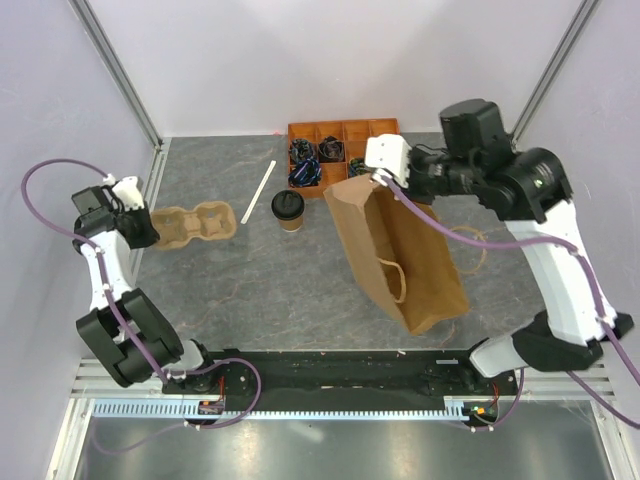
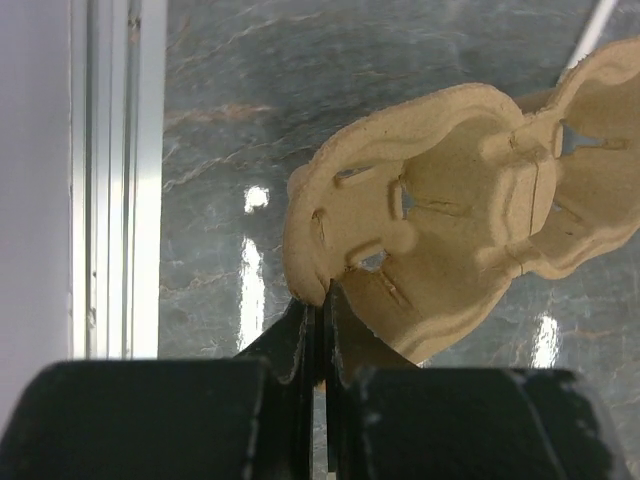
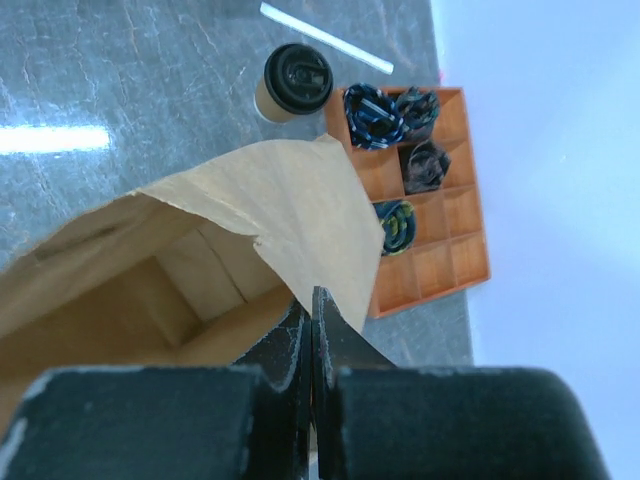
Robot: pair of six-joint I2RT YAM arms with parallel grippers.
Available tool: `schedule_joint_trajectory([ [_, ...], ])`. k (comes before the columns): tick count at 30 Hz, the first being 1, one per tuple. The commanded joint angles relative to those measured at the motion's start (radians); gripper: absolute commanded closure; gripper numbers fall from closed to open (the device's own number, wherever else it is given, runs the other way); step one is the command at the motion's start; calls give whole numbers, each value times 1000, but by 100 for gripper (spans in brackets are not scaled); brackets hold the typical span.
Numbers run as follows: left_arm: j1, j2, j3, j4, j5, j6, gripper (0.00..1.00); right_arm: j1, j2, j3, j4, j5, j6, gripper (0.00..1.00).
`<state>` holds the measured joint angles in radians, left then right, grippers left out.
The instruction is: Pack the takeout coffee
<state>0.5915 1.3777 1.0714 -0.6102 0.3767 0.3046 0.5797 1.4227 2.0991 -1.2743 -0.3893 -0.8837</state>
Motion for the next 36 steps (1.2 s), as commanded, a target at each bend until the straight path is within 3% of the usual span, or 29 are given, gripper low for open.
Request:
schedule_joint_trajectory([
  [1, -64, -48, 45, -58, 25, 151, 98, 40, 116, 130, -71, 131, 167, 100],
  [6, -76, 20, 71, -180, 122, 341, 98, 54, 165, 137, -79, 236, 264, 100],
  [11, -113, 162, 76, -301, 149, 551, 96, 54, 179, 98, -100, 204, 276, 100],
  [18, -171, 265, 101, -284, 163, 651, 88, 54, 140, 10, -45, 141, 218, 100],
  [20, -186, 282, 113, -267, 153, 653, 82, 54, 150, 18, -42, 142, 213, 100],
  [21, -191, 305, 136, -260, 145, 643, 75, 54, 154, 22, -39, 142, 207, 100],
  [23, -187, 330, 171, -252, 128, 554, 67, 52, 162, 27, -34, 141, 207, 100],
  [24, -180, 340, 200, -252, 131, 518, 52, 52, 163, 29, -28, 139, 206, 100],
  [26, -159, 342, 209, -252, 169, 432, 41, 54, 166, 30, -25, 139, 212, 100],
  [28, -142, 311, 177, -226, 215, 397, 37, 54, 163, 24, -23, 136, 212, 100],
  [32, -118, 290, 107, -168, 177, 262, 35, 54, 145, -19, -11, 139, 203, 100],
  [36, -93, 285, 24, -129, 203, 238, 35, 54, 102, -65, 24, 126, 184, 100],
])
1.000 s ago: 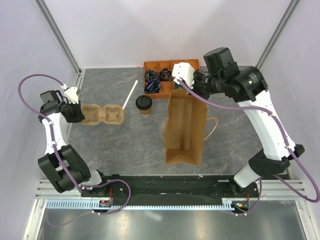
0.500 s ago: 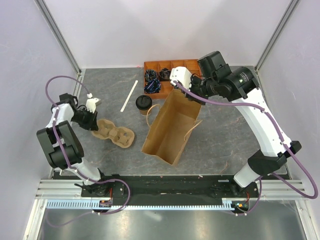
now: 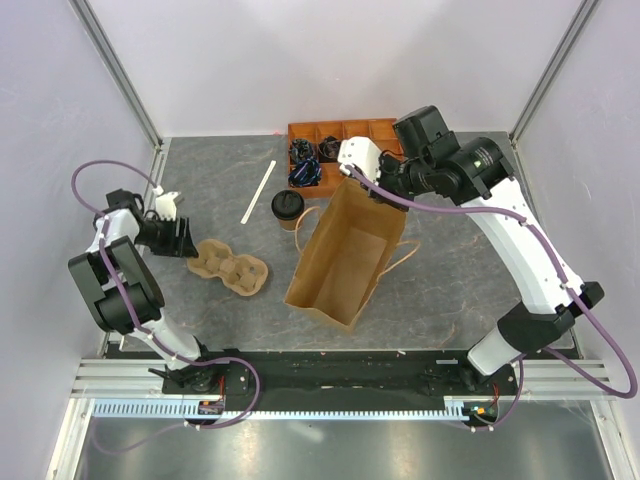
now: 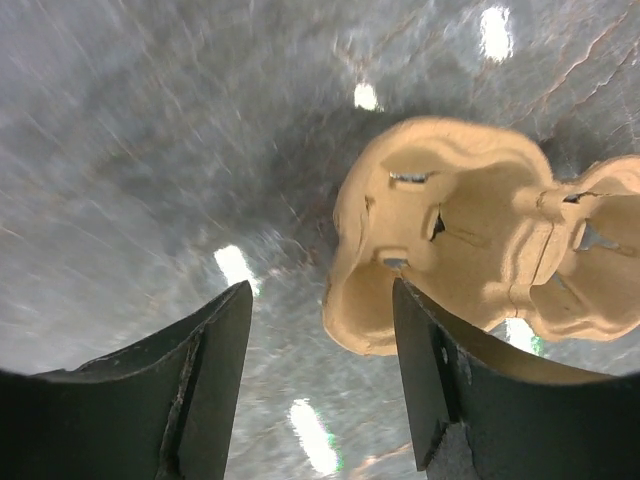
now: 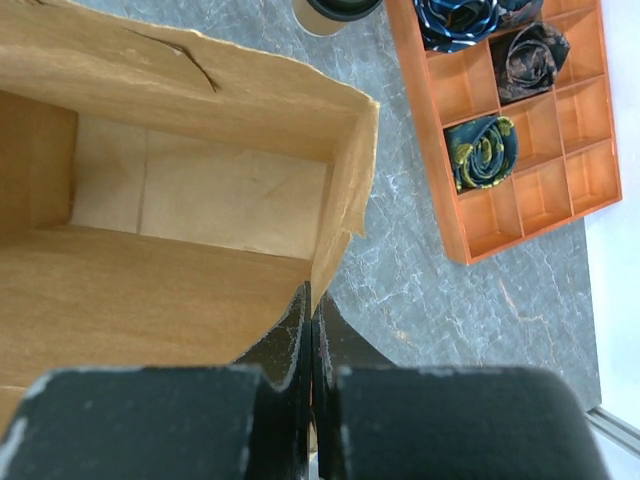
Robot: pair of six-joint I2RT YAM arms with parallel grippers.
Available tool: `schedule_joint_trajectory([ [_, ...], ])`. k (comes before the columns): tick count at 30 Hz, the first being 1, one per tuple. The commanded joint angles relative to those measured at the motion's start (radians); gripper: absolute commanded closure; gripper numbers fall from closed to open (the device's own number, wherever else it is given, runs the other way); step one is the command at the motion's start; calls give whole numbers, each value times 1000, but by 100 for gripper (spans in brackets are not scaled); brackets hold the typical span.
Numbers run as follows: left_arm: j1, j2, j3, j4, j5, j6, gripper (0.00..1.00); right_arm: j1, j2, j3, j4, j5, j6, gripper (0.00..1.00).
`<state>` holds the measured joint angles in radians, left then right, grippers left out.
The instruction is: Pack the takeout coffee
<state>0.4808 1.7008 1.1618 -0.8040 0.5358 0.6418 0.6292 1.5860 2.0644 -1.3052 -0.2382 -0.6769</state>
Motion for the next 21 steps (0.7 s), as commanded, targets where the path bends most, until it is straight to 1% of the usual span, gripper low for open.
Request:
schedule_joint_trajectory([
  [1, 22, -39, -76, 75, 46, -100, 35, 4, -70, -50, 58, -44, -29, 100],
  [3, 22, -36, -91, 81, 61, -96, 37, 4, -107, -78, 96, -58, -30, 100],
  [4, 22, -33, -91, 80, 73, -96, 39, 4, -122, -119, 122, -52, -26, 100],
  [5, 22, -23, -90, 81, 79, -93, 43, 3, -138, -134, 157, -50, -35, 96],
  [7, 22, -17, -88, 83, 93, -80, 45, 4, -178, -174, 181, -46, -61, 94],
  [10, 22, -3, -79, 104, 89, -85, 48, 3, -216, -202, 193, -53, -116, 97],
  [11, 22, -1, -73, 104, 87, -85, 48, 4, -218, -201, 192, -58, -116, 100],
  [16, 21, 26, -47, 106, 84, -97, 46, 3, -182, -148, 138, -119, -136, 100],
  [19, 21, 34, -44, 108, 73, -94, 51, 4, -169, -139, 132, -131, -144, 100],
  [21, 21, 34, -48, 106, 70, -91, 58, 4, -152, -130, 118, -135, -147, 100],
])
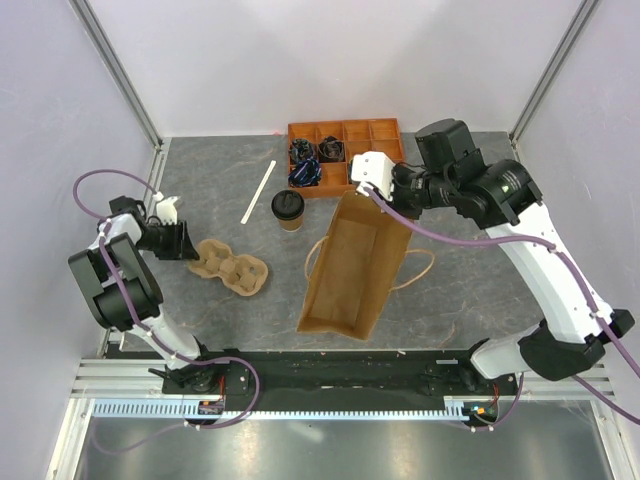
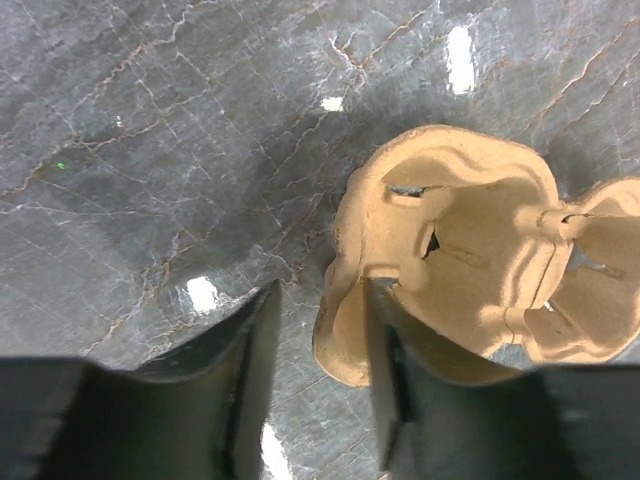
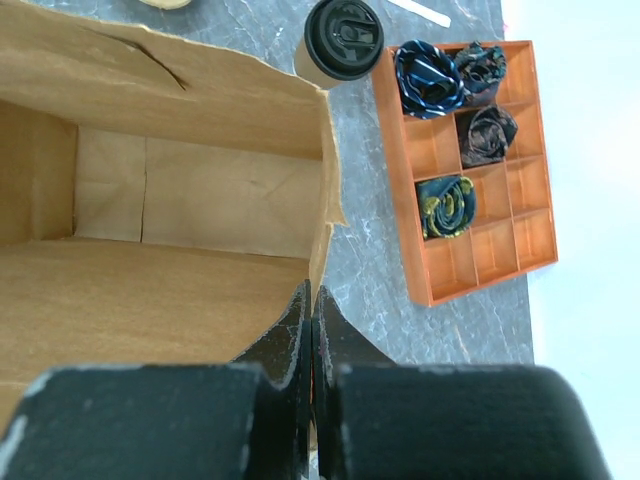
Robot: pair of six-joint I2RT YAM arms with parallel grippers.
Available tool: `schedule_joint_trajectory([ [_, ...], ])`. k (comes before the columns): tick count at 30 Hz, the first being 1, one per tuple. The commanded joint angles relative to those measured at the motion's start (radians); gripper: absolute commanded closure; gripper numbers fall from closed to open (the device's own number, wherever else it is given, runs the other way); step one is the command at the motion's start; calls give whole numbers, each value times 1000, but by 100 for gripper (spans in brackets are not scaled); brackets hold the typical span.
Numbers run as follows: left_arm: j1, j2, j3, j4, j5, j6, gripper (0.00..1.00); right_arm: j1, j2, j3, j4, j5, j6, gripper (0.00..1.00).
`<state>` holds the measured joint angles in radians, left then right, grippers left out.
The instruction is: Pack the takeout coffee
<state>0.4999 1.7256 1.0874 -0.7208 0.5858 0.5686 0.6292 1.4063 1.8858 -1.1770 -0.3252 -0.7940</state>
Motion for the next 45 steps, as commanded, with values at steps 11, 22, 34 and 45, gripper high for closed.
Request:
schedule_joint_trajectory([
  [11, -14, -254, 184, -104, 94, 22, 98, 3, 94, 133, -27, -87, -4, 100],
  [22, -78, -448, 776, -258, 279, 160, 98, 4, 82, 62, -27, -63, 2, 100],
  [34, -307, -386, 1274, -69, 494, -61, 98, 4, 167, 90, -26, -23, 107, 100],
  [45, -310, -593, 1057, 55, 710, -53, 98, 3, 198, 125, -26, -43, 156, 100],
])
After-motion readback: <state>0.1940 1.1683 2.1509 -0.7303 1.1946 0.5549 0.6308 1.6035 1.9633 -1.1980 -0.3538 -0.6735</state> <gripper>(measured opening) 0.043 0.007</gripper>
